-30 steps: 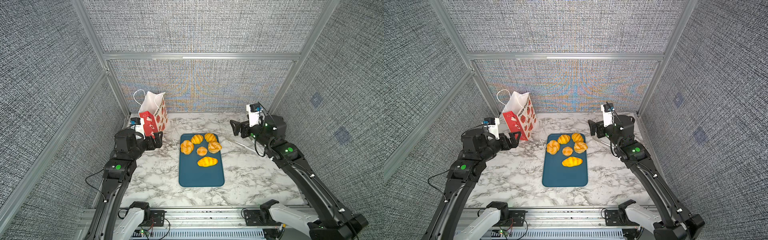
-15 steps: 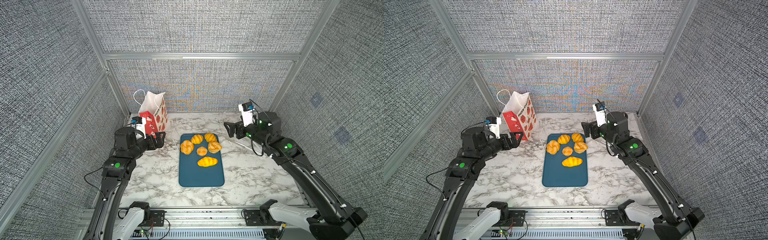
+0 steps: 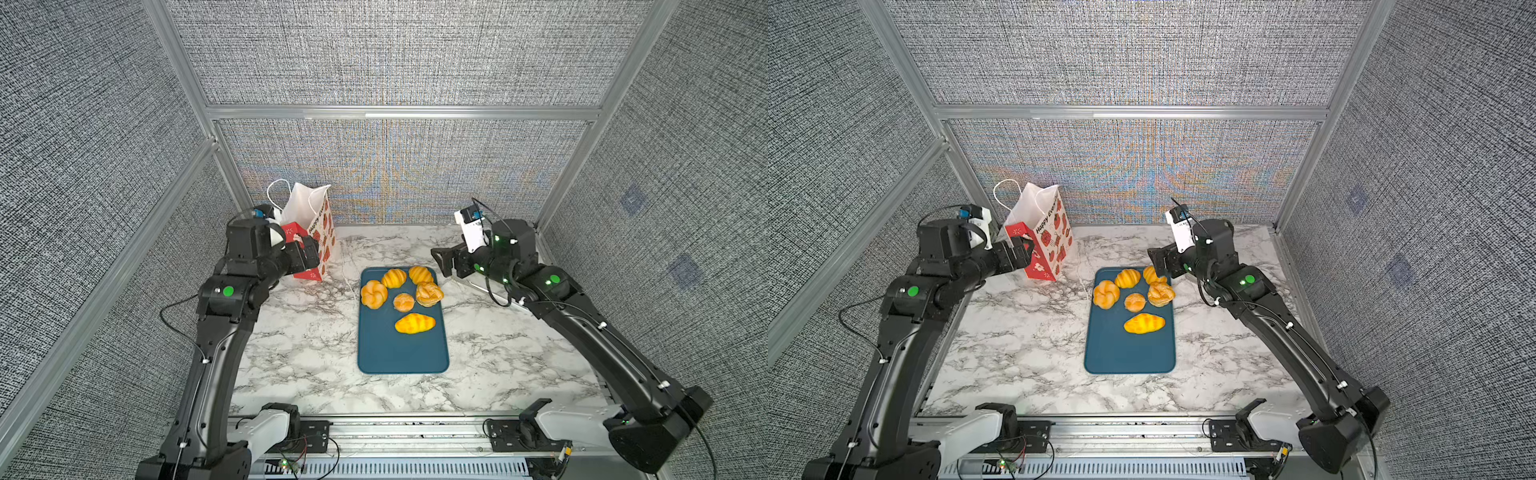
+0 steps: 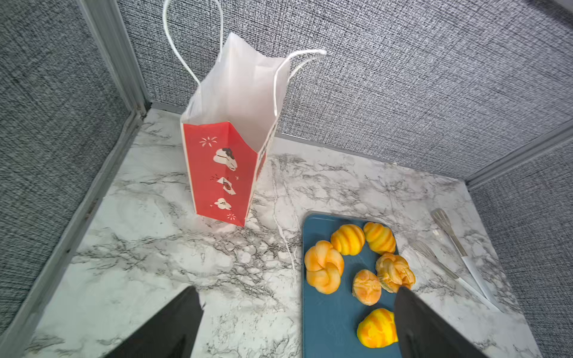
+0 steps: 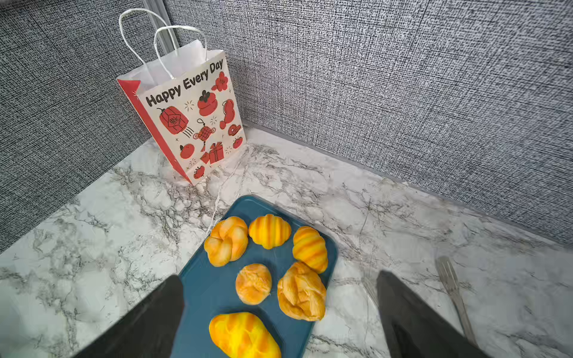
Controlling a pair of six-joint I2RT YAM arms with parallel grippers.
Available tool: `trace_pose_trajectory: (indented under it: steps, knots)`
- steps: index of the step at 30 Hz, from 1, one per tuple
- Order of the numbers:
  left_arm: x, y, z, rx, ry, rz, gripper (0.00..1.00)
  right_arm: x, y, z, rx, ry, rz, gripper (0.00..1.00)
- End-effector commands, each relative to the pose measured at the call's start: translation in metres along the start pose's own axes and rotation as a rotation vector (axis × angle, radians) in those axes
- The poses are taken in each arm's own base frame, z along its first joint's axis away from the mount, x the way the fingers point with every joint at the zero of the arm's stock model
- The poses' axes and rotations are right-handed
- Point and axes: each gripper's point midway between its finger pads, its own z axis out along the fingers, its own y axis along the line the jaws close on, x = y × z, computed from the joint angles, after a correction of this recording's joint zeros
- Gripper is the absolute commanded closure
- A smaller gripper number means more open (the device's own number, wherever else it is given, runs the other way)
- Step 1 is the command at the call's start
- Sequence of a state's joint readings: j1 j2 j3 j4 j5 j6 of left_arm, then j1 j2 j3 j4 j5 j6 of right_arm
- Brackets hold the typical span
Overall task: Pack bread into a paper bag
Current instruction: Pick up the paper bag from the center of the board.
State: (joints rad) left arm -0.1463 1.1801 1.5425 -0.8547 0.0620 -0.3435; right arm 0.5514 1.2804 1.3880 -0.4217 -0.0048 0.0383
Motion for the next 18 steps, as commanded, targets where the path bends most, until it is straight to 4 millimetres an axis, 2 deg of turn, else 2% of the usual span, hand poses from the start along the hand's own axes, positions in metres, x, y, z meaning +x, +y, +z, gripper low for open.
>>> trace_pose_trajectory:
  steps: [1, 6, 10, 16, 18]
  knots:
    - [0.002, 0.022, 0.003, -0.151, 0.112, 0.033, 0.01, -0.016, 0.007, 0.009, -0.019, -0.046, -0.011, 0.01]
    - [-0.019, 0.034, 0.015, -0.279, 0.173, 0.026, 0.01, -0.023, 0.023, 0.026, -0.061, -0.051, -0.004, 0.01]
    - [-0.026, 0.054, 0.027, -0.43, 0.236, 0.024, 0.01, -0.02, 0.034, 0.036, -0.085, -0.044, -0.008, 0.01]
    - [-0.027, 0.046, 0.07, -0.39, 0.342, 0.072, 0.01, -0.02, 0.04, 0.043, -0.098, -0.051, -0.009, 0.01]
    - [-0.027, 0.055, 0.084, -0.444, 0.382, 0.076, 0.01, -0.021, 0.04, 0.044, -0.098, -0.058, -0.013, 0.01]
